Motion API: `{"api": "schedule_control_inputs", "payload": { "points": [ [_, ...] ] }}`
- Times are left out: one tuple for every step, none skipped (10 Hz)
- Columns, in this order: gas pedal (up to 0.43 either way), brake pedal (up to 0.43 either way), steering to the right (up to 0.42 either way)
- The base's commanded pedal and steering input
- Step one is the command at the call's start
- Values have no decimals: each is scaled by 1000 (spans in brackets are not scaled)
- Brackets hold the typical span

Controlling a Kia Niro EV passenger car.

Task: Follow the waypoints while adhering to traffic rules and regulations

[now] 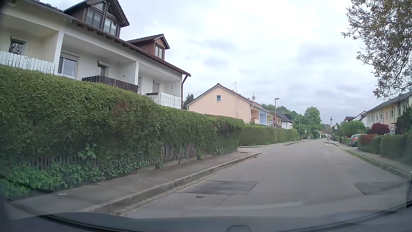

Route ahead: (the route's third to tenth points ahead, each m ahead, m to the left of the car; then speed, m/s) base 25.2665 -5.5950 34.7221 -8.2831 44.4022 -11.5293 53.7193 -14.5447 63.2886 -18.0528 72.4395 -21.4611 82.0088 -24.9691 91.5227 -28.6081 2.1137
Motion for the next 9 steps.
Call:
{"api": "schedule_control_inputs", "payload": {
  "points": [
    [67,0,188],
    [79,0,199],
    [79,0,210],
    [87,0,223],
    [87,0,232],
    [79,0,245],
    [79,0,253],
    [79,0,257],
    [79,0,258]
  ]
}}
